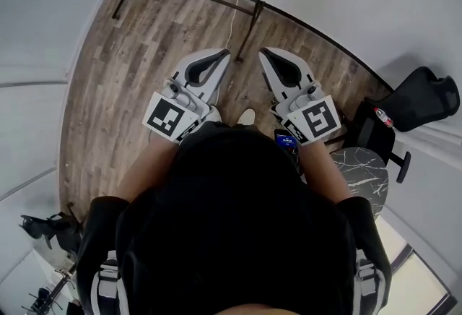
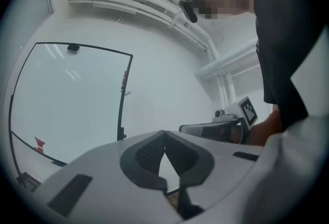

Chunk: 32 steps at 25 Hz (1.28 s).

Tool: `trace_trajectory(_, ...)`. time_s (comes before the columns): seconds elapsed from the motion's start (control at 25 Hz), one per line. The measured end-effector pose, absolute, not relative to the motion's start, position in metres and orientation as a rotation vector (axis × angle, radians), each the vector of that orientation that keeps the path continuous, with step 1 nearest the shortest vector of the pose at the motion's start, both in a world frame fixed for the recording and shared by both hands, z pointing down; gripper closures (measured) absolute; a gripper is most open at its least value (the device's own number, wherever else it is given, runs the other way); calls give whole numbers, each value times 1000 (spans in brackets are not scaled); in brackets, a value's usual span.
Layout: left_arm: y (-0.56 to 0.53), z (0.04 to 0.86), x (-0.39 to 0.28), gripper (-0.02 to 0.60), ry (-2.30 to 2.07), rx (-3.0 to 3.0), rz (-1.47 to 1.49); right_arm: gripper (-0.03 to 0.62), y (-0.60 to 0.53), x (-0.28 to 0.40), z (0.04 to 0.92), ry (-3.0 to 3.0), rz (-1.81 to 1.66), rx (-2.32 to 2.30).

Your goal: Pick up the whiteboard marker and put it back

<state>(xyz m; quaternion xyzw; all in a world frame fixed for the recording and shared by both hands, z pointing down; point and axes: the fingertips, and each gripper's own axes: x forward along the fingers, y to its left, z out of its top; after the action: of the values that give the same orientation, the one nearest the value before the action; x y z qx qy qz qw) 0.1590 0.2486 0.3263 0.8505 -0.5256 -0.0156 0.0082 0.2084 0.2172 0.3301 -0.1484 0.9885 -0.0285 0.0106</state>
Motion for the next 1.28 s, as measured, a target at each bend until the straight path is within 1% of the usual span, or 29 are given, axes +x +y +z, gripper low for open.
trace_trajectory(0.36,234,323,179,578,-1674,2648,-20,597,202,224,333,3089,-110,-418)
trace_trajectory(0.6,235,327,176,578,-1693,2648,21,597,196,213,340,3102,-138,-392)
trace_trajectory(0.92,218,340,131,578,-1671,2643,-10,597,185,169,350,3133,-144,-387)
trace_trajectory(1.28,175,341,55,578,-1598,2683,-27,597,152,92,350,3150,-118,-464)
